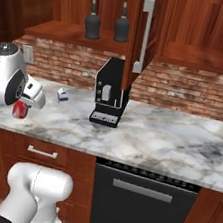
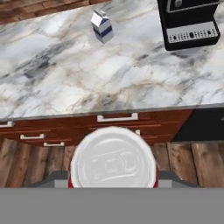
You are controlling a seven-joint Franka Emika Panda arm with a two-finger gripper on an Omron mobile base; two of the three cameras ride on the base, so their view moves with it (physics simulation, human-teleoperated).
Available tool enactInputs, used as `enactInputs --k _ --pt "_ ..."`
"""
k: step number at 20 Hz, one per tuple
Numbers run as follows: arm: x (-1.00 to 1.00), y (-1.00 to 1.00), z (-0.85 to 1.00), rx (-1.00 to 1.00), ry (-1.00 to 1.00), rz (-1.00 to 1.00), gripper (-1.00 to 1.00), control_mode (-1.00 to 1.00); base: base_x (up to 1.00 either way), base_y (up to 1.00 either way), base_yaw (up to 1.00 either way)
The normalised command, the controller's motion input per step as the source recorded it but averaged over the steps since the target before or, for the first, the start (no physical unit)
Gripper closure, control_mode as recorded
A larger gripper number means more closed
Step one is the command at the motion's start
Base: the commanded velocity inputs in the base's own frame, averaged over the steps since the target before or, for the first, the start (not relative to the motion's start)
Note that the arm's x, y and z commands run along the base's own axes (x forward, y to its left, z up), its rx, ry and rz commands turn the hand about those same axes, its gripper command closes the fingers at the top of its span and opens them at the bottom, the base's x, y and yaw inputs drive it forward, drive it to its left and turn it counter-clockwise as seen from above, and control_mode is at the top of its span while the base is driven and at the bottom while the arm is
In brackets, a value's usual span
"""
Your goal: Sort all alcoholic drinks to one cabinet, and non-alcoholic drinks to the other.
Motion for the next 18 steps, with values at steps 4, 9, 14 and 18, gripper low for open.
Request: enactInputs --k 4,9,14,18 --pt "0.0 0.0 0.0 0.0 0.0 0.0 1.0 1.0 -0.36 -0.8 -0.11" --pt "0.0 0.0 0.0 0.0 0.0 0.0 1.0 1.0 -0.21 -1.0 -0.09" --pt "0.0 0.0 0.0 0.0 0.0 0.0 1.0 1.0 -0.14 -1.0 -0.08" --pt "0.0 0.0 0.0 0.0 0.0 0.0 1.0 1.0 -0.12 -0.96 -0.07"
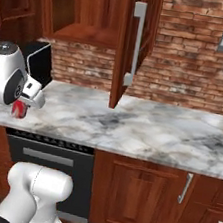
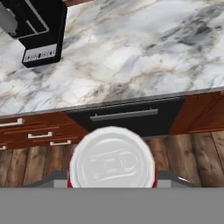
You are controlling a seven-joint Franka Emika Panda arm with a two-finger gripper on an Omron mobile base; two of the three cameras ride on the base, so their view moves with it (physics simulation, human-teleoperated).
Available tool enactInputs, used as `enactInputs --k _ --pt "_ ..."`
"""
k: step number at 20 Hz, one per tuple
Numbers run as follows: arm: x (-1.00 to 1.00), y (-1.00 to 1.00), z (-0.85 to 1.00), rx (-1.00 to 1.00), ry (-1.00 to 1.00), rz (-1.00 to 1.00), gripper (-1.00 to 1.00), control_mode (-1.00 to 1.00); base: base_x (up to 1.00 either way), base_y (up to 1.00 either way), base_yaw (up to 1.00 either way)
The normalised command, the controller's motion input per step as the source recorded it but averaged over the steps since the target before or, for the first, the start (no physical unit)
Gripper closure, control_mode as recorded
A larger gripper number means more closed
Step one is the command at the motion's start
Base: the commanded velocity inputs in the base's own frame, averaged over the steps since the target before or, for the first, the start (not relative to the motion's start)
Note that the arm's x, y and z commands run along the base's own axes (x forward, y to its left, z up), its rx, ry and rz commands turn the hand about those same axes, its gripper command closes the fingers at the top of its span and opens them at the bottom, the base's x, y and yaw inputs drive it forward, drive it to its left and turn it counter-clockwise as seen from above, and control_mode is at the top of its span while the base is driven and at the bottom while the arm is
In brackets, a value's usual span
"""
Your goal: Sort all alcoholic drinks to one cabinet, and non-alcoholic drinks to the other.
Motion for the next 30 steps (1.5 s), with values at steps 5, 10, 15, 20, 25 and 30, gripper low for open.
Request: enactInputs --k 5,10,15,20,25,30 --pt "0.0 0.0 0.0 0.0 0.0 0.0 1.0 1.0 0.44 -0.72 -0.05" --pt "0.0 0.0 0.0 0.0 0.0 0.0 1.0 1.0 0.93 -0.1 -0.07" --pt "0.0 0.0 0.0 0.0 0.0 0.0 1.0 1.0 0.58 0.16 -0.06" --pt "0.0 0.0 0.0 0.0 0.0 0.0 1.0 1.0 0.35 0.24 -0.03" --pt "0.0 0.0 0.0 0.0 0.0 0.0 1.0 1.0 0.39 0.41 -0.01" --pt "0.02 0.16 0.01 -0.03 0.0 0.0 1.0 -1.0 0.17 0.27 0.0"
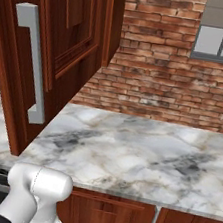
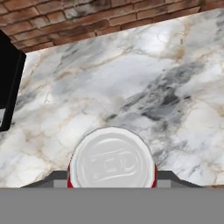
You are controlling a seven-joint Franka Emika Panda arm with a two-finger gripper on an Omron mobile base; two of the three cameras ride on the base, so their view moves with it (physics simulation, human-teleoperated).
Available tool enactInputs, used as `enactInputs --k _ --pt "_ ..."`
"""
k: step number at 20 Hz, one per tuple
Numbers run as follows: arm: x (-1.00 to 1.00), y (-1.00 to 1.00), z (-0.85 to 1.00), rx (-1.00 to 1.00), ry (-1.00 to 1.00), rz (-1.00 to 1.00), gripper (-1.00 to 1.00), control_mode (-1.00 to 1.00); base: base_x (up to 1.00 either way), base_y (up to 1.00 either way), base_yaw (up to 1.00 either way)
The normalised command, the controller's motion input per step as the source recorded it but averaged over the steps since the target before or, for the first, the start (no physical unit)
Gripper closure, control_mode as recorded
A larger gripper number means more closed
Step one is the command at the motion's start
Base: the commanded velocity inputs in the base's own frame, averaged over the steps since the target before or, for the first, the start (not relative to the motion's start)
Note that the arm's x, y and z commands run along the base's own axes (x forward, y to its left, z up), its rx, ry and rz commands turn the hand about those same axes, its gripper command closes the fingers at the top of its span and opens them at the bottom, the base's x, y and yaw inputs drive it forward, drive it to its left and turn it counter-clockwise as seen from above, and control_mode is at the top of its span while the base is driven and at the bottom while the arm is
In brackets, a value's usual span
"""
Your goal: Sort all alcoholic drinks to one cabinet, and non-alcoholic drinks to the other.
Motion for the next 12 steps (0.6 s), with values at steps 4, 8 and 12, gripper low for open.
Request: enactInputs --k 4,8,12 --pt "0.06 0.46 0.52 -0.17 -0.12 0.0 1.0 -1.0 0.0 0.0 0.0" --pt "0.13 0.16 0.97 -0.16 -0.17 0.0 1.0 -1.0 0.0 0.0 0.0" --pt "0.28 0.0 1.0 -0.05 -0.13 0.0 1.0 -1.0 0.0 0.0 0.0"
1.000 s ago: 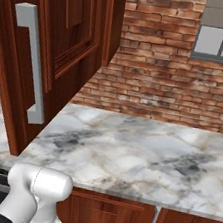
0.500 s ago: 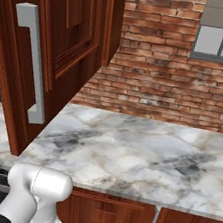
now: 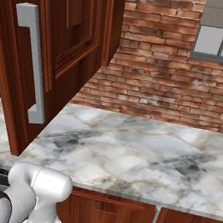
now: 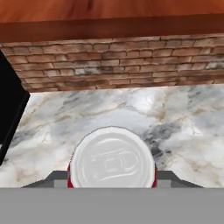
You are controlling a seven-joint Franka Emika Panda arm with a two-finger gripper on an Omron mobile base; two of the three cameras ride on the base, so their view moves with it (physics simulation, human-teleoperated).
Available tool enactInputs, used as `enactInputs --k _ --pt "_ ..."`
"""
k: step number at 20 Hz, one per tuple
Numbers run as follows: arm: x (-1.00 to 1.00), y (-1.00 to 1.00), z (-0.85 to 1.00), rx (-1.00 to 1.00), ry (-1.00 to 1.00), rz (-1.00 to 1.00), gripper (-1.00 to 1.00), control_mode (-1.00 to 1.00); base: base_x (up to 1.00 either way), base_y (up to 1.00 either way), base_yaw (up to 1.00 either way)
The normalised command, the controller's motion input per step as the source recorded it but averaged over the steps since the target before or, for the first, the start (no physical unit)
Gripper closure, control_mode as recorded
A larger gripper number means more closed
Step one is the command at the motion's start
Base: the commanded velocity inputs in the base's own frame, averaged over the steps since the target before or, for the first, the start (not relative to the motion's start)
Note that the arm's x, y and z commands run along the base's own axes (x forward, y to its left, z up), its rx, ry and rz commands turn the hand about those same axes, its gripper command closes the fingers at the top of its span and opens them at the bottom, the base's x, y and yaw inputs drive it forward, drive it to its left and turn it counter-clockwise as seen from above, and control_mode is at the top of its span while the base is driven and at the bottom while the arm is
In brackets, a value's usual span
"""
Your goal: Sort all alcoholic drinks to one cabinet, and non-alcoholic drinks to the other.
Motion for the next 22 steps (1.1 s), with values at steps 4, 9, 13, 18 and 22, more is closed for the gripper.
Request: enactInputs --k 4,9,13,18,22 --pt "0.5 0.0 0.94 -0.02 -0.06 -0.01 1.0 -1.0 0.0 0.0 0.0" --pt "0.63 0.0 0.59 0.0 -0.07 -0.01 1.0 -1.0 0.0 0.0 0.0" --pt "0.62 0.0 0.35 0.0 -0.07 0.0 1.0 -1.0 0.0 0.0 0.0" --pt "0.69 -0.01 0.0 0.0 -0.09 0.0 1.0 -1.0 0.0 0.0 0.0" --pt "0.75 -0.02 0.0 0.0 -0.07 0.0 1.0 -1.0 0.0 0.0 0.0"
